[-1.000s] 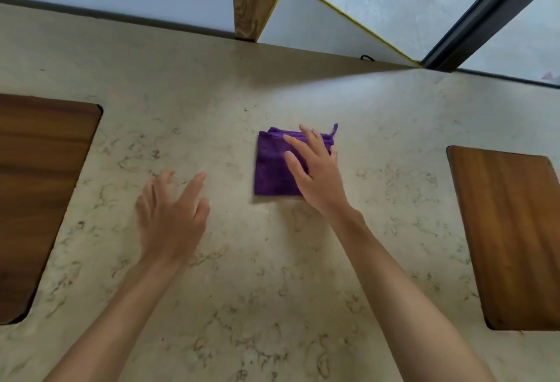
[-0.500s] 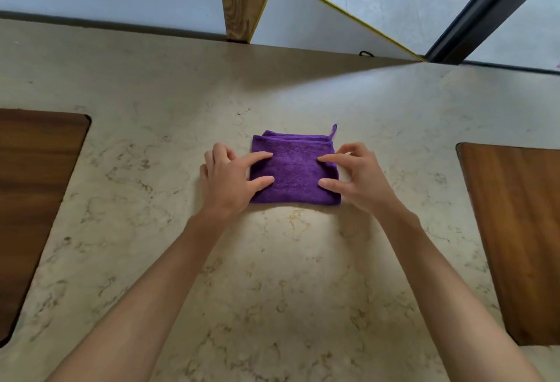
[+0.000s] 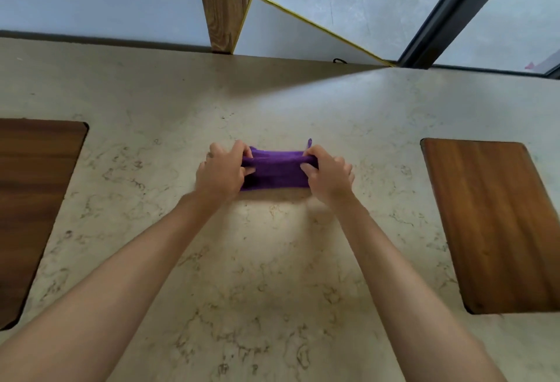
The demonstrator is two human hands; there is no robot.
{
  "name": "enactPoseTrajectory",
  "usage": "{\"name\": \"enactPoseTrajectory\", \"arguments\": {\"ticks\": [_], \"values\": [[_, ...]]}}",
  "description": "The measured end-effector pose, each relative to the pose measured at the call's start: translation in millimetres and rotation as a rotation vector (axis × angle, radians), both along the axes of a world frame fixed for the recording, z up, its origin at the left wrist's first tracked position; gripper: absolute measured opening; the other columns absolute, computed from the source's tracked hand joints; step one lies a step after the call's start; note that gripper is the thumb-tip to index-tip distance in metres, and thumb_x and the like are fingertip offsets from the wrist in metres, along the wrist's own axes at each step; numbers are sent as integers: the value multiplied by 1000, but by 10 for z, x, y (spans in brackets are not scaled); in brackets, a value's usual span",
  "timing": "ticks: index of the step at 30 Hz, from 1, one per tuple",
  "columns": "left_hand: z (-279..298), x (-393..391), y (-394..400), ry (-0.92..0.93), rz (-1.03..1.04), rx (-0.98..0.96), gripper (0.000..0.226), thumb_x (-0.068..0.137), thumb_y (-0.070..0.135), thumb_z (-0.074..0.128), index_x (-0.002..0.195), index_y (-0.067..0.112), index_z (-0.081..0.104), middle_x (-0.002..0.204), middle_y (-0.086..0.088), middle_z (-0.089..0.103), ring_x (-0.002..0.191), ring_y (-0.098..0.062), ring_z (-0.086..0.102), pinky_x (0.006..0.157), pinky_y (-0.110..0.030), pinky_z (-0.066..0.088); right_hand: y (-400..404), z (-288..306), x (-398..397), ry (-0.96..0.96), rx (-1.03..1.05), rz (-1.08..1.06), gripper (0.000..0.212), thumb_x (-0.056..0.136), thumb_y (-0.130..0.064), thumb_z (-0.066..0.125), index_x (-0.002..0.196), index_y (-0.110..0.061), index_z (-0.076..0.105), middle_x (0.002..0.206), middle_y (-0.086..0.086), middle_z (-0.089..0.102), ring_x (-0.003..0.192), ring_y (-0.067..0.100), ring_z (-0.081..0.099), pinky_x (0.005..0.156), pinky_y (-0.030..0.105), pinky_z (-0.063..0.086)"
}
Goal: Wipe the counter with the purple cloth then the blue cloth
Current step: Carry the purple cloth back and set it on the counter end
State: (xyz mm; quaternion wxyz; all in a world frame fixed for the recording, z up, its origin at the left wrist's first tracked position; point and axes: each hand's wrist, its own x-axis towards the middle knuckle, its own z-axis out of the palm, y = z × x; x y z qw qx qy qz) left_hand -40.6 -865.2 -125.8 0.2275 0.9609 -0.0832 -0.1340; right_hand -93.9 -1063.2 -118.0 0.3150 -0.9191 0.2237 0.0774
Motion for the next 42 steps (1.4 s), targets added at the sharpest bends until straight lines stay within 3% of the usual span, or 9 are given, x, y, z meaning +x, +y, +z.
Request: {"name": "enactPoseTrajectory", "arguments": {"ticks": [2, 6, 11, 16, 21, 24, 32, 38, 42], "values": [[207, -172, 46, -28, -48, -52, 13, 98, 29, 56, 109, 26, 50, 105, -9, 46, 87, -29, 57, 82, -45, 54, -30, 219, -221, -15, 159, 8, 11, 100, -22, 50, 108, -26, 57, 110, 2, 66, 105, 32, 58, 101, 50, 45], [843, -607, 125, 29, -88, -182, 21, 100, 23, 51, 96, 40, 39, 108, 3, 66, 83, -21, 62, 70, -42, 53, -111, 774, -724, -176, 275, 69, 14, 101, -15, 53, 102, -28, 56, 90, -17, 62, 81, 3, 59, 69, 17, 45], [1724, -1111, 253, -62, 17, -455, 24, 98, 15, 56, 95, 37, 48, 86, 11, 66, 76, -10, 61, 68, -28, 50, -78, 1664, -1057, -356, 398, 106, 13, 99, -14, 60, 104, -25, 65, 97, -7, 72, 94, 11, 69, 80, 32, 58], [2722, -1364, 400, -219, 118, -680, 25, 93, 11, 65, 100, 35, 63, 99, 12, 71, 94, -1, 66, 75, -12, 56, 57, 2609, -1132, -509, 559, 129, 15, 94, -7, 67, 104, -17, 73, 99, 9, 76, 97, 28, 72, 81, 42, 60], [3463, -1542, 742, -364, 212, -810, 22, 84, 11, 77, 102, 24, 73, 94, 10, 77, 93, -6, 72, 80, -15, 58, 322, 3343, -1017, -664, 537, 310, 20, 93, -6, 69, 96, -26, 72, 93, 2, 76, 91, 17, 72, 75, 28, 59], [3743, -1673, 1076, -444, 279, -806, 20, 84, 15, 78, 100, 26, 76, 95, 12, 78, 92, -6, 73, 81, -22, 61, 626, 3671, -975, -704, 464, 435, 27, 95, -13, 68, 93, -40, 67, 90, -13, 73, 86, 6, 71, 66, 15, 56], [4080, -2132, 2361, -622, 461, -695, 21, 83, 21, 80, 98, 36, 78, 90, 7, 80, 84, -11, 76, 76, -39, 65, 1942, 3933, -1066, -708, 558, 600, 12, 98, -16, 64, 108, -22, 67, 100, -4, 71, 97, 14, 70, 66, 14, 56], [4163, -2601, 3654, -721, 535, -576, 49, 83, 20, 79, 72, 65, 66, 65, 38, 68, 73, 14, 68, 60, -1, 49, 3366, 3939, -1255, -763, 557, 732, 22, 97, -19, 65, 100, -41, 64, 98, -18, 71, 94, 2, 70, 70, 19, 62], [4141, -2834, 4711, -688, 605, -566, 29, 82, 22, 79, 86, 50, 71, 70, 23, 75, 73, 9, 71, 62, -1, 47, 4414, 3862, -1381, -768, 556, 754, 17, 95, -22, 67, 105, -36, 68, 99, -17, 73, 93, 4, 72, 72, 26, 64]]}}
